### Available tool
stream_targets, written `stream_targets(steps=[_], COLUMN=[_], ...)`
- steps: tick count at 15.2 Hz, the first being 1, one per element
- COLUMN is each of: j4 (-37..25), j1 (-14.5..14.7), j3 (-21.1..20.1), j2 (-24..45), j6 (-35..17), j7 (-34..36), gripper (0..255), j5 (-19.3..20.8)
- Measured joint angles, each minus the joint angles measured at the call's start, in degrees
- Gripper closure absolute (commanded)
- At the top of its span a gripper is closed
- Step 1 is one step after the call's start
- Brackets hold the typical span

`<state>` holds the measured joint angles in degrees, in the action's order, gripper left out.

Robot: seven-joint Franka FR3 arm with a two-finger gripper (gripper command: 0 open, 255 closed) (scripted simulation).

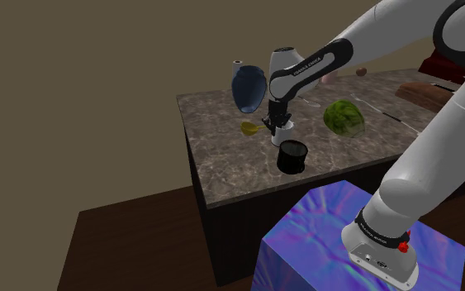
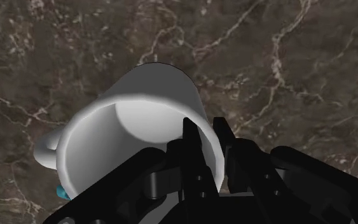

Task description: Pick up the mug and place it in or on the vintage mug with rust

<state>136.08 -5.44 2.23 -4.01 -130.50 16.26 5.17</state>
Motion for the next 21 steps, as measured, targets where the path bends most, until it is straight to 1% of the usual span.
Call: stream_targets(steps=[5,10,21], j4=[-0.15,-1.45,-6.68], j1=[0.01,0.04,0.14], j3=[-0.01,-0.03,-0.15], j2=[-0.25,-2.42,-6.04], j6=[0.40,3.85,12.69], j7=[-0.03,-0.29,-0.86], gripper=[255,255,255], j5=[-0.02,-0.17,-0.51])
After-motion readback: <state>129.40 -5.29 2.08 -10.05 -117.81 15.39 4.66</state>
